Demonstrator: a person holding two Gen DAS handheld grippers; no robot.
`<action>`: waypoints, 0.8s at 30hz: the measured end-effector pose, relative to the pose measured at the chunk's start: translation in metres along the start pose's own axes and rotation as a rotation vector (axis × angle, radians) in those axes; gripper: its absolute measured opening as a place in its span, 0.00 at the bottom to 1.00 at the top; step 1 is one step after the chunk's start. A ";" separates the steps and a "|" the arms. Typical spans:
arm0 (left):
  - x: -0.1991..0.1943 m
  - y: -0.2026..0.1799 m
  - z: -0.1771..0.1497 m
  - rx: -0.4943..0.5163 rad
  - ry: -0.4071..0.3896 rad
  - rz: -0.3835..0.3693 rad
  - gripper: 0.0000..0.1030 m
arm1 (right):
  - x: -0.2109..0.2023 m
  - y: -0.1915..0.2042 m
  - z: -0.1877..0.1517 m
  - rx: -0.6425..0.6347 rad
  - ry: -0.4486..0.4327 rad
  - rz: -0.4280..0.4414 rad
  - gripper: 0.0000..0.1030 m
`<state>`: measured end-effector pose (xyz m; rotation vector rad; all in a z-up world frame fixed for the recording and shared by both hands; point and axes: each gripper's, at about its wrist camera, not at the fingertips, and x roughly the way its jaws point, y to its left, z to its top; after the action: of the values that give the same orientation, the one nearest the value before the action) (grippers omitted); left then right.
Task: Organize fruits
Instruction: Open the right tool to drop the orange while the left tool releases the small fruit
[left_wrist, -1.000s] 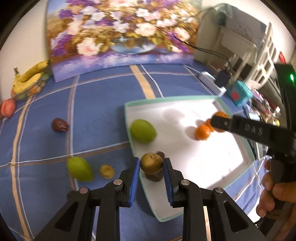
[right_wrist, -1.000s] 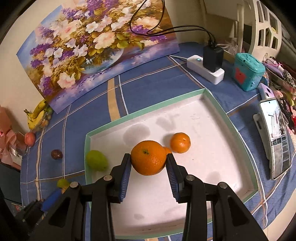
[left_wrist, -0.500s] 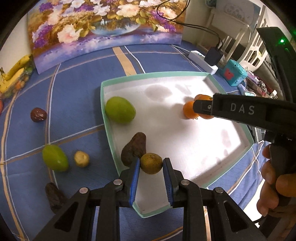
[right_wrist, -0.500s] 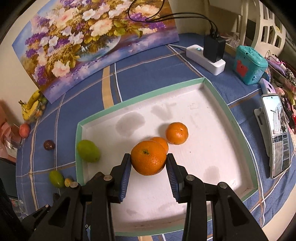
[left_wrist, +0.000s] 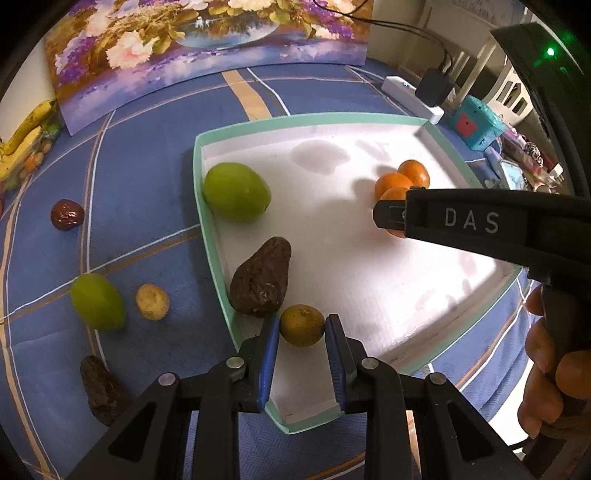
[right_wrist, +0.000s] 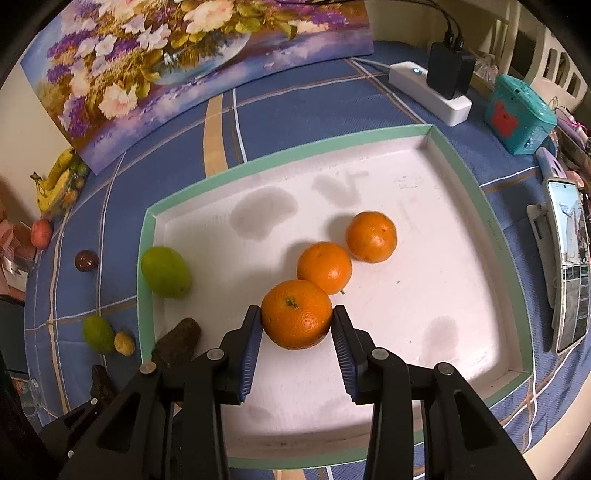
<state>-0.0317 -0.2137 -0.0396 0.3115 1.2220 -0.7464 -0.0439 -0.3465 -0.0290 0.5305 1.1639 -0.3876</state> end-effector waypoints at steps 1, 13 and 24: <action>0.002 0.000 0.000 0.000 0.005 0.002 0.27 | 0.001 0.000 0.000 -0.002 0.005 -0.001 0.39; 0.006 0.000 0.003 -0.006 0.016 -0.001 0.27 | 0.015 0.001 -0.002 -0.010 0.057 -0.012 0.39; -0.004 0.000 0.005 0.005 0.013 -0.024 0.28 | 0.014 0.005 0.000 -0.015 0.051 -0.016 0.40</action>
<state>-0.0289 -0.2157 -0.0343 0.3064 1.2384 -0.7694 -0.0362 -0.3422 -0.0415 0.5210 1.2200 -0.3807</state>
